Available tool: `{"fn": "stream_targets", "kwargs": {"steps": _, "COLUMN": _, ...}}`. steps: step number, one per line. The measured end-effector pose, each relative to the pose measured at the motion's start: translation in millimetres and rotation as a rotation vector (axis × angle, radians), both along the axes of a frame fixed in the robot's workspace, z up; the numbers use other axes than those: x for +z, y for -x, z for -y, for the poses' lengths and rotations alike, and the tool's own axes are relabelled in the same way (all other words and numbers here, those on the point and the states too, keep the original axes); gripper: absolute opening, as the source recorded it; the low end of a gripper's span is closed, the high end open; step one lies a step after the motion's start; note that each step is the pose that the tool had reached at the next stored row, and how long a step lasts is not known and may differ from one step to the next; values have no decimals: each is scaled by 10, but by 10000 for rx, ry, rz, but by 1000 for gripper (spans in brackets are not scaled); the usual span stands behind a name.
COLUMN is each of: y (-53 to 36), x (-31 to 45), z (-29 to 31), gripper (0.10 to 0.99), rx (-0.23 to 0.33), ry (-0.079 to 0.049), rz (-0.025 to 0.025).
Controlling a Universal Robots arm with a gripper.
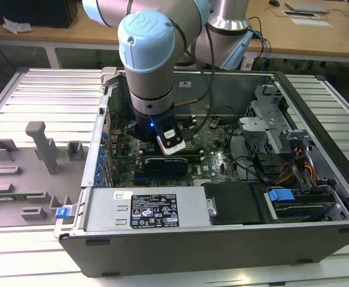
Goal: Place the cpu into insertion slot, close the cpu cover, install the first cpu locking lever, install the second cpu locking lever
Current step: 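Install the second cpu locking lever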
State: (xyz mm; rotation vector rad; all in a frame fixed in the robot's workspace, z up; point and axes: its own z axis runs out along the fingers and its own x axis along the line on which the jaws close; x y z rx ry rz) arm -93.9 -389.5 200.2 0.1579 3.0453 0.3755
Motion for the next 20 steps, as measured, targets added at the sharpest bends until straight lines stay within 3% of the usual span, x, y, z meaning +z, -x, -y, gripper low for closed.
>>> {"fn": "stream_targets", "kwargs": {"steps": 5, "y": -1, "x": 117, "z": 1, "gripper": 106, "rx": 1, "ry": 42, "rz": -4}}
{"fn": "stream_targets", "kwargs": {"steps": 7, "y": -9, "x": 171, "z": 1, "gripper": 106, "rx": -3, "ry": 226, "rz": -4}}
{"fn": "stream_targets", "kwargs": {"steps": 9, "y": -36, "x": 178, "z": 1, "gripper": 106, "rx": -9, "ry": 258, "rz": -5}}
{"fn": "stream_targets", "kwargs": {"steps": 20, "y": -443, "x": 179, "z": 0, "gripper": 106, "rx": -57, "ry": 336, "rz": -105}}
